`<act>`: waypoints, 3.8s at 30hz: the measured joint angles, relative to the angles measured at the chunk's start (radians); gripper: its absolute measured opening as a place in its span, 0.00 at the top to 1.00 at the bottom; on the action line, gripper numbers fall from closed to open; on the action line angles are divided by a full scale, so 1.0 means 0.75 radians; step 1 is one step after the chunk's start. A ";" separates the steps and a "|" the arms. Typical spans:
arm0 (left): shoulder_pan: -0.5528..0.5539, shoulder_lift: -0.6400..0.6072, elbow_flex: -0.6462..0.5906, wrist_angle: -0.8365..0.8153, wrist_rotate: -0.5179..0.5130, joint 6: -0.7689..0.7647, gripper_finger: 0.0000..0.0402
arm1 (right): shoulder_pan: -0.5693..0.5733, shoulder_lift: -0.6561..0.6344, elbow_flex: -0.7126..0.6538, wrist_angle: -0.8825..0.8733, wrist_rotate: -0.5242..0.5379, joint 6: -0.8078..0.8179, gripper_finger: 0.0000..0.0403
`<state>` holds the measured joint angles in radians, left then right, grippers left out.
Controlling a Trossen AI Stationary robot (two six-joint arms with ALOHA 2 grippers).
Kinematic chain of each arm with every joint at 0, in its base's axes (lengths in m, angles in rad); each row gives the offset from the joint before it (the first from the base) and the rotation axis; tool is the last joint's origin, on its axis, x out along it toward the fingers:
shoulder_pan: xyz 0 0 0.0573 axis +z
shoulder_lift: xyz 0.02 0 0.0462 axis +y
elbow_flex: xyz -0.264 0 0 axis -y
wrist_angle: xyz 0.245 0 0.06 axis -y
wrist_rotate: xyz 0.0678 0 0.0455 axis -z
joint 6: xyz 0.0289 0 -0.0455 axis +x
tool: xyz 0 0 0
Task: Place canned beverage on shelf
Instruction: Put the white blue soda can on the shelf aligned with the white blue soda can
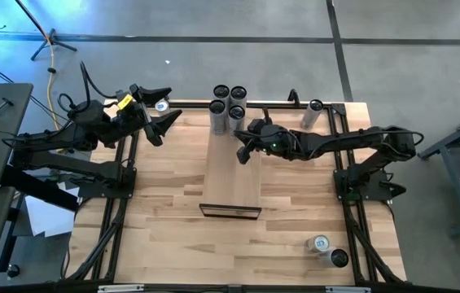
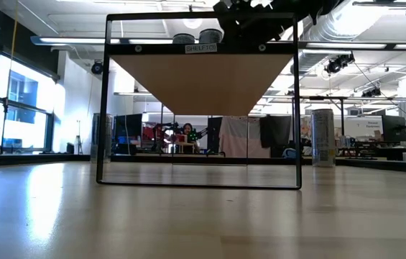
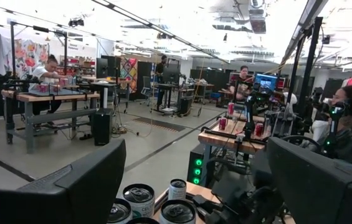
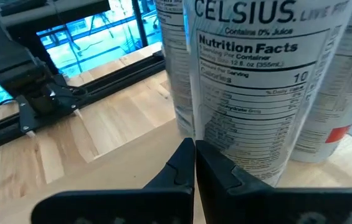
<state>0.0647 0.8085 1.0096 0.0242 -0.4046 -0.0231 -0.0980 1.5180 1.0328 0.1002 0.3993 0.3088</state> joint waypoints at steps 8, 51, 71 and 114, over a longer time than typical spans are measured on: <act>0.000 0.000 0.000 0.003 0.000 -0.002 0.11 | 0.019 -0.003 0.000 -0.015 -0.077 -0.039 1.00; 0.000 0.000 0.000 0.005 -0.001 -0.048 0.11 | -0.113 -0.138 0.000 -0.178 -0.046 -0.119 1.00; 0.000 0.000 0.000 0.005 -0.001 -0.070 0.11 | 0.009 -0.129 0.000 -0.140 -0.036 -0.040 1.00; 0.000 0.000 0.000 0.005 0.001 -0.096 0.11 | -0.045 0.003 0.000 0.043 -0.084 -0.063 1.00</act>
<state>0.0650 0.8085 1.0096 0.0277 -0.4042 -0.0948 -0.1317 1.5200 1.0328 0.1326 0.3366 0.2613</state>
